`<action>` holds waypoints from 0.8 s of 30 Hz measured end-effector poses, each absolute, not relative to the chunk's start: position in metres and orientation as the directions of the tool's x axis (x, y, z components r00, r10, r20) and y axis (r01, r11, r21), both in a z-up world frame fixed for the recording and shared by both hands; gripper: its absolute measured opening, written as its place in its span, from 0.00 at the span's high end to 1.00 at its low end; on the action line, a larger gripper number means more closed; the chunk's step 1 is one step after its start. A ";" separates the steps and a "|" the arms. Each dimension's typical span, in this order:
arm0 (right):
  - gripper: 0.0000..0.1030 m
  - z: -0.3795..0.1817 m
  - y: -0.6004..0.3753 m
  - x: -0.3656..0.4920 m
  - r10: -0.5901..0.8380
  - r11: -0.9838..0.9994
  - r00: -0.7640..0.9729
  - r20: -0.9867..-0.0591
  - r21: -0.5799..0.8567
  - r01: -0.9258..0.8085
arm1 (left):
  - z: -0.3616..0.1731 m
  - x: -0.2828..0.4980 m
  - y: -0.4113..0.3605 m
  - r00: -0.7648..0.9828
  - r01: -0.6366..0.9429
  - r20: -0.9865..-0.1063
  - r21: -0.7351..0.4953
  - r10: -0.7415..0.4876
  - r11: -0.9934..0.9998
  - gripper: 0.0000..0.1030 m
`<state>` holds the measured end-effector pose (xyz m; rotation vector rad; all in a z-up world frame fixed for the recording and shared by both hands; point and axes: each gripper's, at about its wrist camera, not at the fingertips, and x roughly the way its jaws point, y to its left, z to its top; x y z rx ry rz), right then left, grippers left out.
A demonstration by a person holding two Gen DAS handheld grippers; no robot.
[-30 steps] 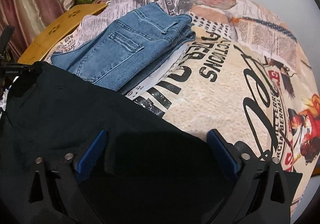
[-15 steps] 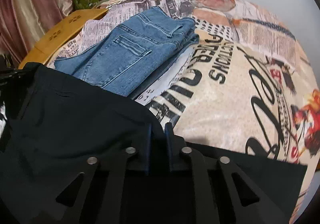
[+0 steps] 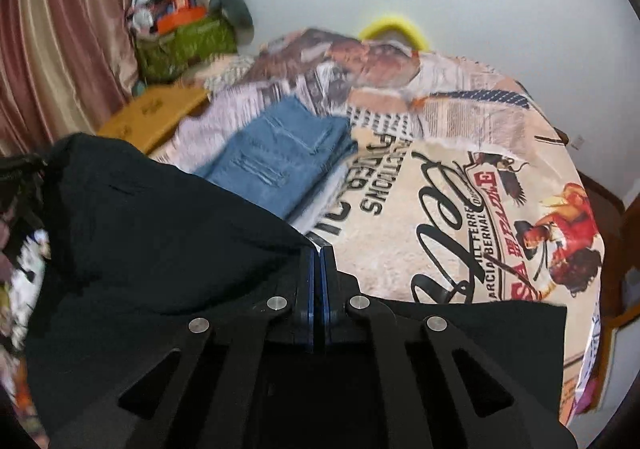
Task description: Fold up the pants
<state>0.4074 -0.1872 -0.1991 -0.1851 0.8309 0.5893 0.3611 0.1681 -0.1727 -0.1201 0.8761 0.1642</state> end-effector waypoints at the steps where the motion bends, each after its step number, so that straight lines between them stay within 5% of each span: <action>1: 0.98 -0.195 -0.187 0.402 0.421 0.825 0.530 -0.737 0.068 -0.561 | -0.171 0.358 0.167 0.631 -0.188 -0.770 -0.039 0.090 0.981 0.92; 24: 0.98 -0.197 -0.211 0.250 0.467 0.792 0.486 -0.738 0.105 -0.601 | -0.180 0.219 0.166 0.651 -0.152 -0.759 -0.093 0.029 0.984 0.91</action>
